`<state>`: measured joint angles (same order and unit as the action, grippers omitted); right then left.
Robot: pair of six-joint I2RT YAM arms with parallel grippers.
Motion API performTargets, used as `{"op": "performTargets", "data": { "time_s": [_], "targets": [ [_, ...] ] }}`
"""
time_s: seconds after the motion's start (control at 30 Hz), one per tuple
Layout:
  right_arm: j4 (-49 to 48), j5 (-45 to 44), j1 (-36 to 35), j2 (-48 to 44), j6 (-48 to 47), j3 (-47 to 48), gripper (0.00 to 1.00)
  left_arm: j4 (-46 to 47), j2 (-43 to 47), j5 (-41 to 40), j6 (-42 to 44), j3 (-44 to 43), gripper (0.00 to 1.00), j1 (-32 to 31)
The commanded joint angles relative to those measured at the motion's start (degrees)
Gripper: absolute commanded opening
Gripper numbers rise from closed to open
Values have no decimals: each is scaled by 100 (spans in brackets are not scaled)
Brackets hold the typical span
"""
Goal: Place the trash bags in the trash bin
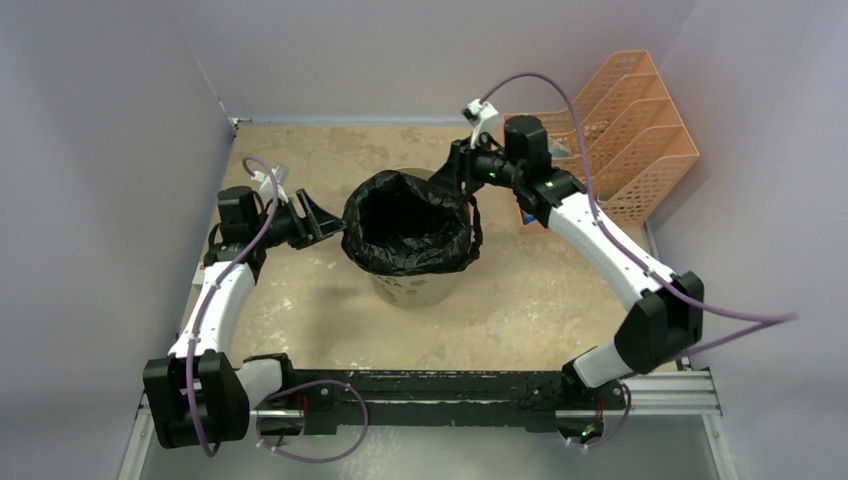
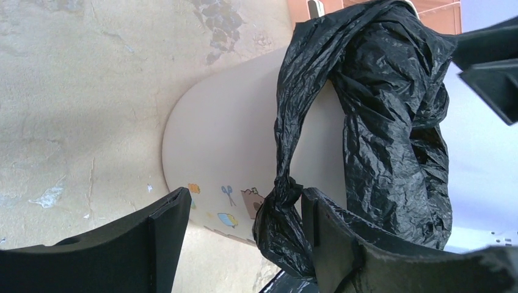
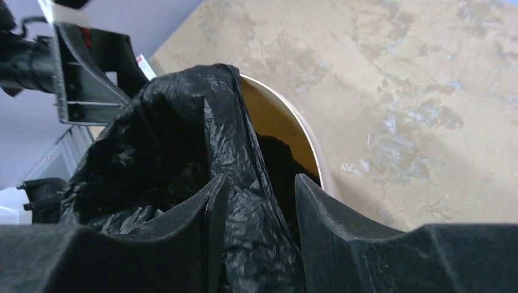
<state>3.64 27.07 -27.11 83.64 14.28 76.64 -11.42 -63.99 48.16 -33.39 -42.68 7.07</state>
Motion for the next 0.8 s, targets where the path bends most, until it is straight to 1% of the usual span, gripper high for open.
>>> {"op": "performTargets", "data": {
  "time_s": [0.0,0.13,0.23,0.37,0.47,0.53,0.63,0.7,0.77],
  "targets": [
    [698,-16,-248,402,-501,738,47,291,176,212,37,-21,66,32],
    [547,-160,-314,487,-497,740,48,285,194,224,47,-37,66,33],
    [508,-184,-321,501,-479,774,47,273,195,261,65,-53,66,36],
    [622,-60,-321,556,-496,855,38,268,196,261,86,-86,66,33],
    [814,92,-321,570,-549,947,34,214,185,250,147,-134,66,33],
    [778,202,-323,522,-582,918,25,217,177,247,148,-144,66,31],
    [739,343,-321,467,-576,914,7,212,159,270,146,-169,65,37],
    [718,387,-321,446,-567,920,0,220,161,277,148,-179,65,31],
    [703,278,-321,408,-521,922,0,236,158,302,141,-180,65,37]
  ]
}}
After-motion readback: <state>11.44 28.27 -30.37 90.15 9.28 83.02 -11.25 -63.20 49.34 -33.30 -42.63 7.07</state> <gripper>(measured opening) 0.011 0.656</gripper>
